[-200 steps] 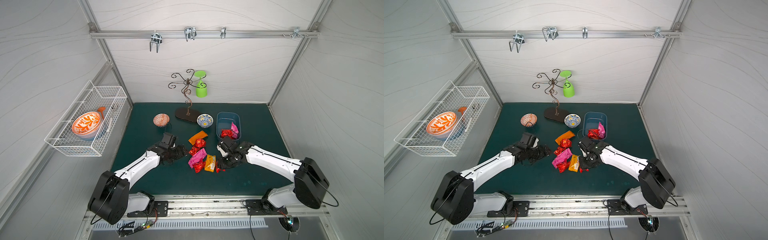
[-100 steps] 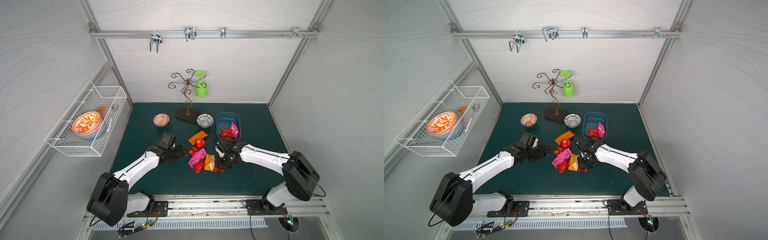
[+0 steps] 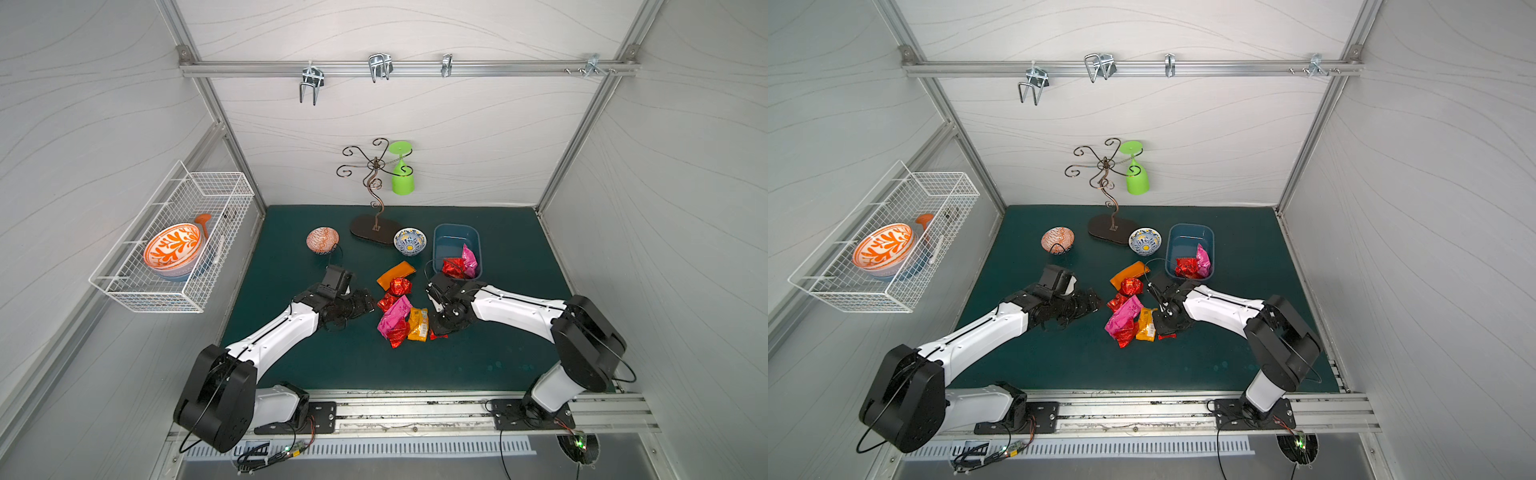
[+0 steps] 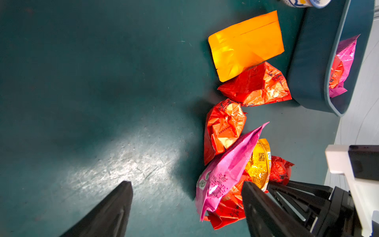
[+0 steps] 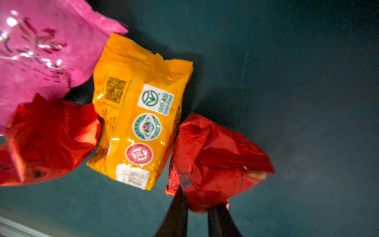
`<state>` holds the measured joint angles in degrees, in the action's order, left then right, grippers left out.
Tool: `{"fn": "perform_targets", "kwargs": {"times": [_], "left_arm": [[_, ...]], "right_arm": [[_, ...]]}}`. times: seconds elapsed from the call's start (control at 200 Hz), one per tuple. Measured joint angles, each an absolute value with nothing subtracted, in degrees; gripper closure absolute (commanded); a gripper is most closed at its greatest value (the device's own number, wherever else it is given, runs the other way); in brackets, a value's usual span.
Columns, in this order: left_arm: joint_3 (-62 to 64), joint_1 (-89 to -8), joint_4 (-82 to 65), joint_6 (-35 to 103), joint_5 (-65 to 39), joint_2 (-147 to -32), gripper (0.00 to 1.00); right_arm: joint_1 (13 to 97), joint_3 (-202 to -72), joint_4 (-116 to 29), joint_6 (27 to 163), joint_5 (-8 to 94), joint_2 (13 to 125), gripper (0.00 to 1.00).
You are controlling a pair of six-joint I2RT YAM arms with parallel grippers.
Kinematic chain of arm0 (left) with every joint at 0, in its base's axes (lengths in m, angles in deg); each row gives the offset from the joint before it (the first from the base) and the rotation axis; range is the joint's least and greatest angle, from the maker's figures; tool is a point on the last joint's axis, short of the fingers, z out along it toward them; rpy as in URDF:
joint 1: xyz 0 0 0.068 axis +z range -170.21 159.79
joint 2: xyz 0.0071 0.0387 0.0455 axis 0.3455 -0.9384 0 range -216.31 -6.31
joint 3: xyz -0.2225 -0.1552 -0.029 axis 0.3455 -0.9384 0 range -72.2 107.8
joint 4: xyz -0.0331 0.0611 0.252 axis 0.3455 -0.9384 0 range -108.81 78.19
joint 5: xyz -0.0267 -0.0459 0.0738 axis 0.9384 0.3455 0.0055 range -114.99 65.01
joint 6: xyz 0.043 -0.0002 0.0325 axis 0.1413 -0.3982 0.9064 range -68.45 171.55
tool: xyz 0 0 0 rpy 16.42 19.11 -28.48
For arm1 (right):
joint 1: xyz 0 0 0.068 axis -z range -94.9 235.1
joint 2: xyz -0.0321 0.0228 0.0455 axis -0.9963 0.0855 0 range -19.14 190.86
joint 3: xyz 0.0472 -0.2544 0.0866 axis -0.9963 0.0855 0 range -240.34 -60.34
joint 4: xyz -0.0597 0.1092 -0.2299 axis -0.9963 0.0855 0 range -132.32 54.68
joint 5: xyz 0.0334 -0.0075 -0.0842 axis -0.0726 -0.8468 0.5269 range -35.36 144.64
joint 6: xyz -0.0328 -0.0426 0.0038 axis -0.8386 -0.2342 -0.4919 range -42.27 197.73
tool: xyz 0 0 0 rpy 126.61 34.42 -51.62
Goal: Put the tea bags into the storage box
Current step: Pick up the tea bag from the center of the board.
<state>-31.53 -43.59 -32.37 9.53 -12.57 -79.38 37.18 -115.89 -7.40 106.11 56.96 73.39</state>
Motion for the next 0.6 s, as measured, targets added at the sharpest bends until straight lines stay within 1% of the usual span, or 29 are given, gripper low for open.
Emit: {"fn": "perform_targets", "kwargs": {"times": [0.08,0.33,0.435,0.6], "left_arm": [[-31.5,-43.6,-32.4,9.5,-12.6,-79.4,0.12],[-31.5,-43.6,-32.4,9.5,-12.6,-79.4,0.12],[-31.5,-43.6,-32.4,9.4,-12.5,-79.4,0.12],[-31.5,-43.6,-32.3,9.4,-12.5,-79.4,0.12]], "right_arm": [[37.2,-115.9,-7.4,105.9,57.4,73.4,1.00],[37.8,-115.9,-6.9,105.0,57.4,71.6,1.00],[39.5,-116.0,-6.3,104.5,56.4,67.8,1.00],[44.8,-118.5,-5.6,103.1,53.4,60.9,1.00]]}}
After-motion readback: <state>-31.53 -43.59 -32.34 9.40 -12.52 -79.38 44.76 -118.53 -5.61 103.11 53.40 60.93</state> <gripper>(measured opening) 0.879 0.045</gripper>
